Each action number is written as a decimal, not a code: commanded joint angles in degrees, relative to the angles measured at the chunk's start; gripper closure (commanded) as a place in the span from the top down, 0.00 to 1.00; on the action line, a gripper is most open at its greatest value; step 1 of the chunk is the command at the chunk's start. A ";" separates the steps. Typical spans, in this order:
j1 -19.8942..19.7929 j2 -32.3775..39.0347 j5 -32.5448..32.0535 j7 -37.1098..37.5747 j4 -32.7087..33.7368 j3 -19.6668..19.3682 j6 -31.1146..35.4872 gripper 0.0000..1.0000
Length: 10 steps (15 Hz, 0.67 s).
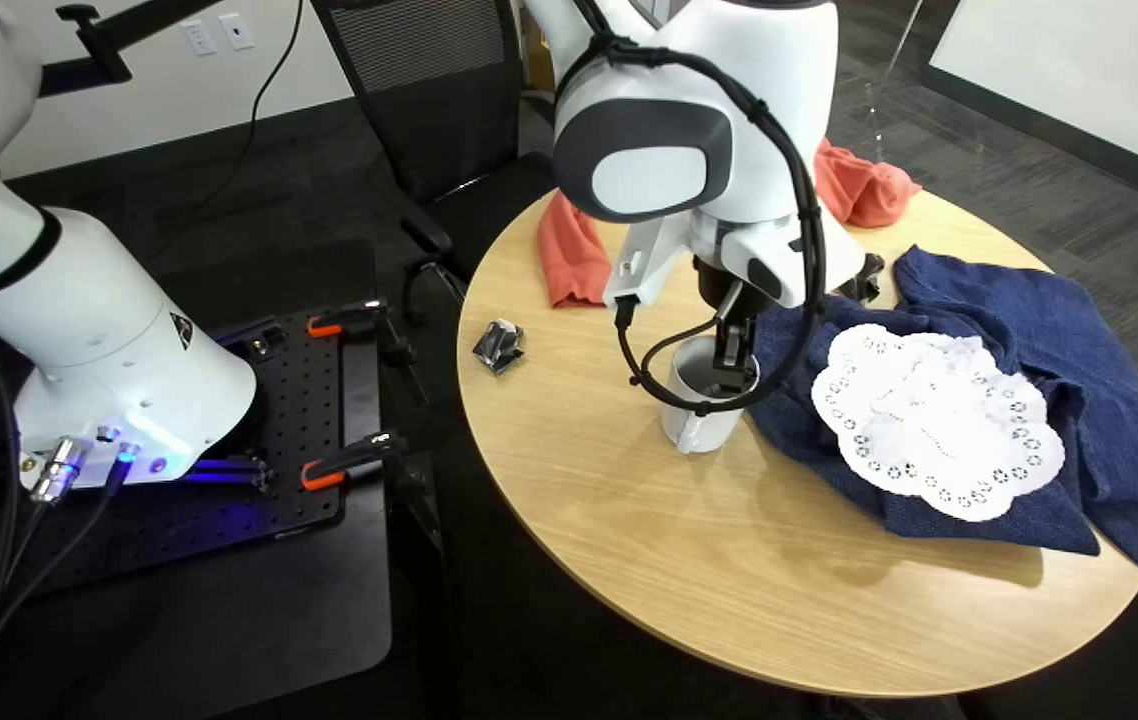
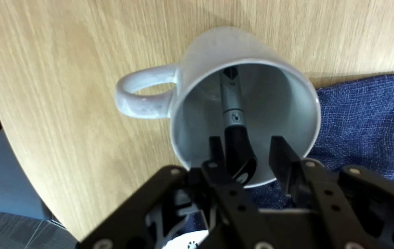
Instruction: Pick up the pen from the mug cup and put it on the table.
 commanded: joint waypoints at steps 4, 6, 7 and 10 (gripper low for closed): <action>2.01 1.72 -0.22 1.64 0.79 -2.07 2.27 0.12; 2.49 1.14 -0.51 1.67 0.18 -2.55 2.86 0.02; 2.95 0.42 -0.81 1.76 -0.52 -2.98 3.18 0.06; 3.86 -2.45 -1.17 1.53 -2.93 -3.96 3.92 0.06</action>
